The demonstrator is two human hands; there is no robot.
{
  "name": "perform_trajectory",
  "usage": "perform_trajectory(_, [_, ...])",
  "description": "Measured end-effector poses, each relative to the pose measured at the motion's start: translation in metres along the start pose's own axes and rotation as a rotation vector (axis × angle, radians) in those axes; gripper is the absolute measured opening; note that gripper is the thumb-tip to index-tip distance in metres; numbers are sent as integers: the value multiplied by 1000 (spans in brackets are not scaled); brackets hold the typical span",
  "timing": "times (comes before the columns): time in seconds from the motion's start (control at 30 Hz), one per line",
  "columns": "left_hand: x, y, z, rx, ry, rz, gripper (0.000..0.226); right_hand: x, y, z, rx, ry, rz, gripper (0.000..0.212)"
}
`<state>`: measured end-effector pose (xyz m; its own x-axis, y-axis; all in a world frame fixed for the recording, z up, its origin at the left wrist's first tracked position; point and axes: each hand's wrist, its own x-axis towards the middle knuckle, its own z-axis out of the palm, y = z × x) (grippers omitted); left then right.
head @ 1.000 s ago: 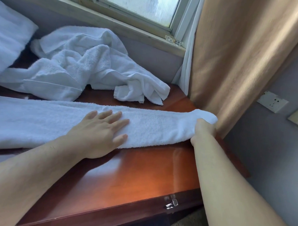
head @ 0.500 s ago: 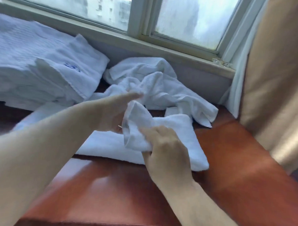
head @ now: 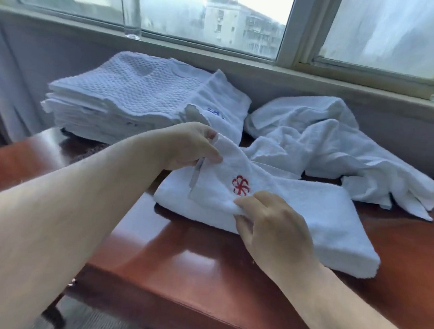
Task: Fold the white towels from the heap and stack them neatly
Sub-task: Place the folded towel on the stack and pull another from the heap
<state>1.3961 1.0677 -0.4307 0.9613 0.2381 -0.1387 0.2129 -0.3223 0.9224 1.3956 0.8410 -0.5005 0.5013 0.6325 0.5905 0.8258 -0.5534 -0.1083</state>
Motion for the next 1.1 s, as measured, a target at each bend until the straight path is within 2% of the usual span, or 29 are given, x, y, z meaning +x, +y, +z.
perform_trajectory(0.2, [-7,-15,-28,122,219,18,29,26,-29,15,47,-35,-62,8])
perform_trajectory(0.37, [-8,-27,-32,319,313,63,34,31,-37,29,39,-90,-82,4])
perform_trajectory(0.5, [-7,-34,-29,327,352,84,36,30,-34,33,80,-120,-77,3])
perform_trajectory(0.6, [-7,-37,-27,347,419,120,33,30,-31,31,137,-165,-73,13])
perform_trajectory(0.73, [-15,-36,-14,395,643,147,31,31,-19,17,327,-278,-10,39])
perform_trajectory(0.8, [-22,-32,-1,411,717,215,29,34,-3,7,435,-277,55,38])
perform_trajectory(0.9, [-27,-26,25,490,629,359,26,38,28,-7,449,-230,146,22])
perform_trajectory(1.0, [-21,-26,47,602,444,432,31,35,58,-11,369,-176,219,21])
perform_trajectory(1.03, [-17,-30,53,666,357,414,32,33,67,-10,326,-192,234,22])
perform_trajectory(1.1, [-8,-42,63,827,154,298,43,25,81,-5,205,-354,274,35])
